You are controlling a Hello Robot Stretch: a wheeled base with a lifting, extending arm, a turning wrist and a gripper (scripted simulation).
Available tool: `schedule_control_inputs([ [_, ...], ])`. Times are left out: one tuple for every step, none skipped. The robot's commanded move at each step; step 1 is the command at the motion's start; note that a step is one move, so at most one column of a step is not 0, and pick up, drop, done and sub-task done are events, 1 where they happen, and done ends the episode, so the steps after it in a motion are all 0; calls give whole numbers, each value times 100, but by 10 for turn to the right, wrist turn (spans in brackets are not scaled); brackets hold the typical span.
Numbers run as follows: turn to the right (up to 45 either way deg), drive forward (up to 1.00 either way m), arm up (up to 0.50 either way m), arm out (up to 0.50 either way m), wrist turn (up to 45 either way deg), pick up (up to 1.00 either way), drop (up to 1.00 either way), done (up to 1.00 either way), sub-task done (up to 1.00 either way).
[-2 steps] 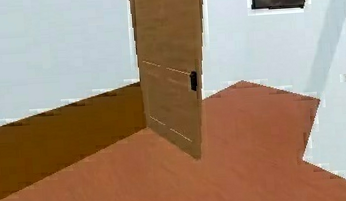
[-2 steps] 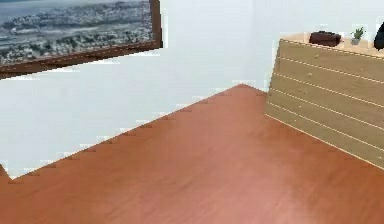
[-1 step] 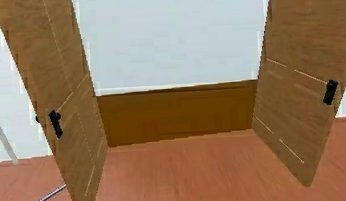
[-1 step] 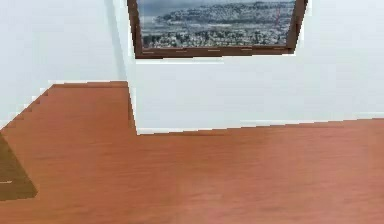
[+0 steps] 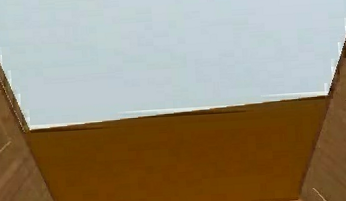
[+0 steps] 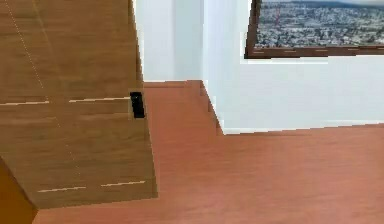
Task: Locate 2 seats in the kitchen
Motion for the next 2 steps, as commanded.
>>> schedule_control_inputs([
  [0,100,0,0,0,0,0,0,0],
  [-90,0,0,0,0,0,0,0,0],
])
